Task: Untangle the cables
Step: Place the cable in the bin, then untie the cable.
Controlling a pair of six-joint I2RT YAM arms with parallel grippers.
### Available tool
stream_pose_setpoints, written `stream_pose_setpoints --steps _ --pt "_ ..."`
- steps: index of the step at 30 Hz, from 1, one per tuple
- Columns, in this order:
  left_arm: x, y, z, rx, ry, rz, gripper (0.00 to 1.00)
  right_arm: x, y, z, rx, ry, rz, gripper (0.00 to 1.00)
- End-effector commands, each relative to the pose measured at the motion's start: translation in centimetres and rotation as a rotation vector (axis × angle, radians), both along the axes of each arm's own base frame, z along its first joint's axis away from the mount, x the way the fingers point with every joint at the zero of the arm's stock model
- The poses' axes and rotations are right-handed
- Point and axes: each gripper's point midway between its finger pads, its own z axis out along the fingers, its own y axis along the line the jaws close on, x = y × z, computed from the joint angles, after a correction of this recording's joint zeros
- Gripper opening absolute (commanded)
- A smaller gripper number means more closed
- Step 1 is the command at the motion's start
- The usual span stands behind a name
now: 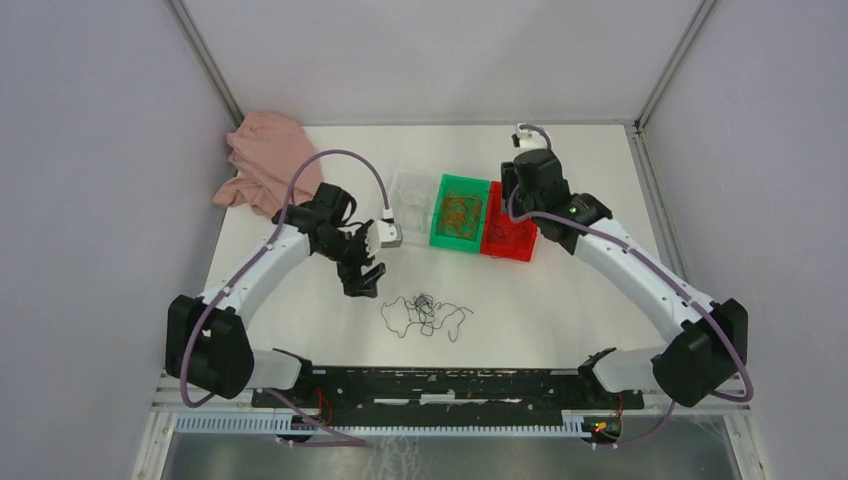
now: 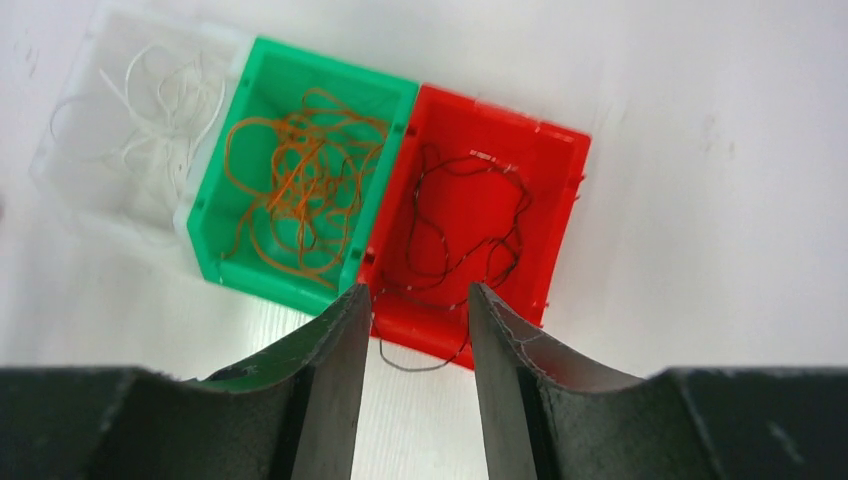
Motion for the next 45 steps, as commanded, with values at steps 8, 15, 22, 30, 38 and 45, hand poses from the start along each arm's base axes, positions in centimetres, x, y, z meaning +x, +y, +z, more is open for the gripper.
stream_pose_setpoints --steps 8,15,22,30,38,45 --pt "-0.8 -3.5 -6.7 0.089 0.072 0.042 0.82 -2.4 0.4 -3.0 0.044 -0.017 0.02 0.47" --pt "-0.7 -2.5 -8.7 0.158 0.054 0.068 0.74 -2.6 0.2 -3.3 0.046 -0.018 0.011 0.46" --pt "-0.6 -1.0 -10.1 0.236 0.0 0.061 0.51 -2.7 0.4 -3.2 0.077 -0.025 0.005 0.41" --pt "-1.8 -2.3 -7.1 0.151 0.022 0.011 0.38 -3.0 0.4 -2.8 0.097 -0.031 0.002 0.4" --pt "-3.1 -1.7 -8.5 0.191 0.045 0.0 0.61 -3.3 0.4 -2.9 0.105 -0.023 0.001 0.4" --pt "-2.2 -0.8 -10.1 0.25 0.019 0.038 0.41 -3.3 0.2 -2.6 0.118 -0.034 -0.011 0.38"
